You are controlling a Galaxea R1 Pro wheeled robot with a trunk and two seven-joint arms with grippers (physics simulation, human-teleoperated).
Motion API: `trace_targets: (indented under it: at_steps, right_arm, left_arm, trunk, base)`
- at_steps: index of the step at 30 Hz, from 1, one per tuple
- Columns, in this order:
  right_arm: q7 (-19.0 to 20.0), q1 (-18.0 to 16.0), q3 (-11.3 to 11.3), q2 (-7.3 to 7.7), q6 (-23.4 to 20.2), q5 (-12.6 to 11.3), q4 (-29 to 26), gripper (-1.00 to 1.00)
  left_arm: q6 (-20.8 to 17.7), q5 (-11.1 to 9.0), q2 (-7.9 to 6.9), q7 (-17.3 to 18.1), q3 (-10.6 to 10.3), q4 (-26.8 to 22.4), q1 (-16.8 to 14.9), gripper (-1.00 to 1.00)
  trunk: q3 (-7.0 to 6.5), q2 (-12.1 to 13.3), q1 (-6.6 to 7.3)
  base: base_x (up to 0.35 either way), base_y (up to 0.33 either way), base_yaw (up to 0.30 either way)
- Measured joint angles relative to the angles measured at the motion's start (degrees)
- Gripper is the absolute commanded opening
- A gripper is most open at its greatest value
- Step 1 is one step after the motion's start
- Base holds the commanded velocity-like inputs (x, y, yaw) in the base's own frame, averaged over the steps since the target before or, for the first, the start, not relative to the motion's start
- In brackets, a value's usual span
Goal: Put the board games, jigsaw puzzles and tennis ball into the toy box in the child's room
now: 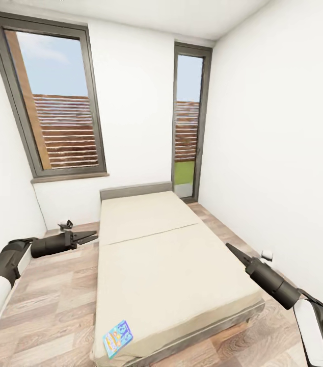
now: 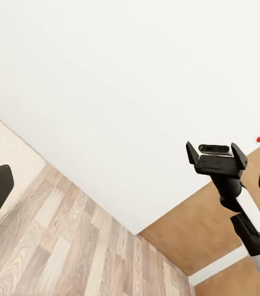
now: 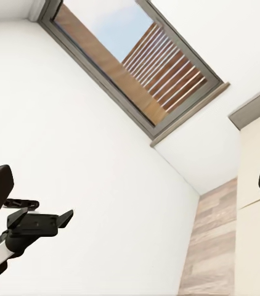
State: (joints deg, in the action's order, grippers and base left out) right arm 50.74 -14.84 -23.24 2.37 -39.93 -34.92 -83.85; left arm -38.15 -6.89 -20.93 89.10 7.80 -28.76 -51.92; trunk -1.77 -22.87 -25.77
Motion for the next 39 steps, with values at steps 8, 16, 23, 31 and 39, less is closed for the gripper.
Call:
trace_targets:
  at_steps: [8,16,23,31,39]
  right_arm:
    - [-0.01,0.0,0.03,-0.03,0.0,0.01,0.0,1.0]
    - [-0.08,0.0,0.0,0.0,0.0,0.01,0.05,1.0]
    - [-0.09,0.0,0.0,0.01,-0.01,-0.01,0.09,1.0]
    - [0.12,0.0,0.0,-0.07,0.02,0.04,0.05,1.0]
    - [0.05,0.01,-0.05,-0.14,0.03,0.08,0.14,1.0]
  left_arm:
    - [0.0,0.0,0.01,0.0,0.0,0.0,0.0,1.0]
    - [0.0,0.09,0.37,-0.01,0.0,0.0,0.0,1.0]
    - [0.0,0.14,0.46,-1.11,0.01,0.0,-0.01,1.0]
    - [0.0,0.03,0.52,-1.69,0.08,0.0,0.0,1.0]
    - [0.0,0.04,0.54,-1.74,0.04,0.01,-0.01,1.0]
  trunk:
    - [0.0,0.0,0.0]
    - [0.0,0.0,0.0]
    - [0.0,0.0,0.01]
    - [0.0,0.0,0.01]
    - [0.0,0.0,0.01]
  base:
    - [-0.077,0.0,0.207]
    - [-0.066,0.03,0.207]
    - [-0.01,0.142,0.207]
    - [-0.001,0.028,0.206]
    - [0.0,0.032,0.088]
